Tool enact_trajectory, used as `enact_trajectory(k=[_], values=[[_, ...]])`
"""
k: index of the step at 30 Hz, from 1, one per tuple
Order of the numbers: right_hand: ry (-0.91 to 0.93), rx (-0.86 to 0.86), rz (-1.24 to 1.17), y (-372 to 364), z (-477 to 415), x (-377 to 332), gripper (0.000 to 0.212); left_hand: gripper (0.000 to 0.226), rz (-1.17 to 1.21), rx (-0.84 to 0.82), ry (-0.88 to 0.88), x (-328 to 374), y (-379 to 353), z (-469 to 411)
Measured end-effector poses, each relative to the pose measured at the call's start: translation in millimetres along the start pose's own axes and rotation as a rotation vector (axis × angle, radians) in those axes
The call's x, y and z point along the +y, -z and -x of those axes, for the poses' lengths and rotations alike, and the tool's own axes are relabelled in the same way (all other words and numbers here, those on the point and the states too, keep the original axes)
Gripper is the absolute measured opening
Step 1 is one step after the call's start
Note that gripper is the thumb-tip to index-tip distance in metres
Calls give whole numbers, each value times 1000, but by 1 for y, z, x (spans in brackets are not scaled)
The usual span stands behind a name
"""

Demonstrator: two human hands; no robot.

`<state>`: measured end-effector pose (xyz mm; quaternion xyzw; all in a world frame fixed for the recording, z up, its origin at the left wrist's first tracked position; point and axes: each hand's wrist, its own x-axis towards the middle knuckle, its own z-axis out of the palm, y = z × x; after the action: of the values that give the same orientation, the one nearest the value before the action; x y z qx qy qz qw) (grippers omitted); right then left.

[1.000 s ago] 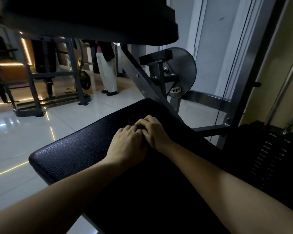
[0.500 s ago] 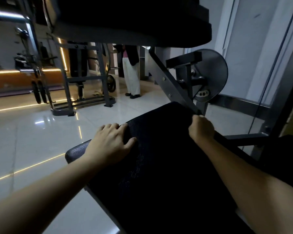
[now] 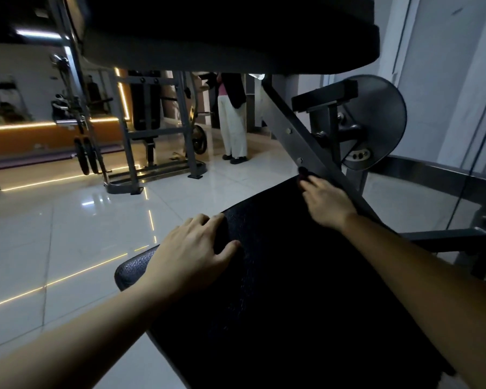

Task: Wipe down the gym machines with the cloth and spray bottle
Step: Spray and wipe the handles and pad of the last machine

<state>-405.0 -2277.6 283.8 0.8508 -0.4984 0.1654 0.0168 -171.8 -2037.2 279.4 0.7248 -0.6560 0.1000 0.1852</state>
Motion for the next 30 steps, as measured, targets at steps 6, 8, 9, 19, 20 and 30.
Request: enact_trajectory(k=[6, 8, 9, 19, 20, 30], values=[[-339, 79, -221, 4, -31, 14, 51, 58, 7, 24, 1, 0, -1, -2], [-347, 96, -320, 5, -20, -2, 50, 59, 11, 21, 5, -1, 0, -2], [-304, 114, -354, 5, -12, -14, 48, 60, 11, 16, 9, -1, 1, -2], [347, 56, -630, 16, 96, -149, 28, 37, 258, 88, 129, -2, 10, -1], [336, 91, -622, 20, 97, -143, 26, 35, 267, 85, 139, -3, 11, -1], [-43, 86, -77, 25, 108, -75, 35, 29, 219, 80, 107, -4, 4, -2]])
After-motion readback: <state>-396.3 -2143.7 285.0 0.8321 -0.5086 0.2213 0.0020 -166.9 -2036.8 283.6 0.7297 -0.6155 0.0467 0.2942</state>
